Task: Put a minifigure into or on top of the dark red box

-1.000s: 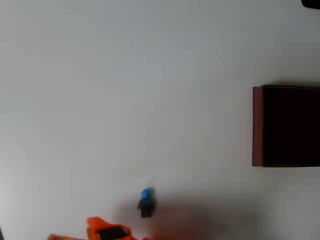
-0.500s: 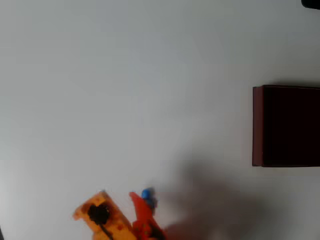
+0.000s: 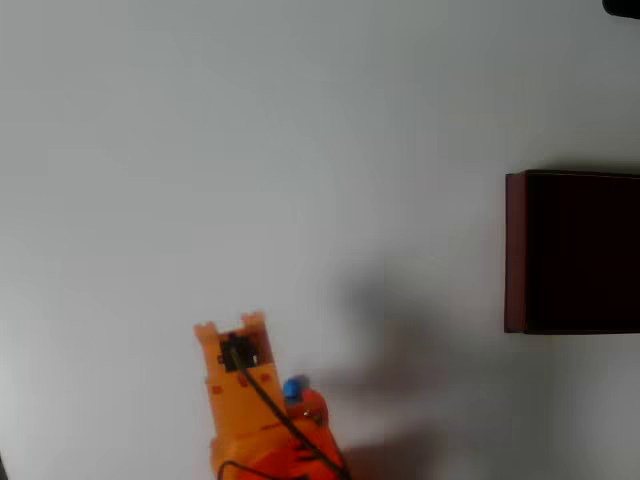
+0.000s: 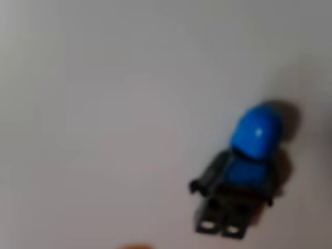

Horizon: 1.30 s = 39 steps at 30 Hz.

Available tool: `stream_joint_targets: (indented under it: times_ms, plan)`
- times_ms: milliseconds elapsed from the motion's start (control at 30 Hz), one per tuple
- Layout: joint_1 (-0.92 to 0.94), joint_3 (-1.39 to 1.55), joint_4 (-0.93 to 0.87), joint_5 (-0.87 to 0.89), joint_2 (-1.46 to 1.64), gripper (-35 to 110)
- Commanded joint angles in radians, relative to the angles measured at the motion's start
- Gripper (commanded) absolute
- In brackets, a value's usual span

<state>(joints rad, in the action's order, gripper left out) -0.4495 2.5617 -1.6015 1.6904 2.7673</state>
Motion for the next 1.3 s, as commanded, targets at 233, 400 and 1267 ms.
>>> stream_joint_targets:
  times_ms: [233,400,1267]
  plan:
    - [0.144,-0.011,-0.043,0.025,-0.098,23]
    - [0.107,-0.005,-0.044,0.12,-0.229,23]
    - [0.014,0.115,0.109,0.293,-0.311,24]
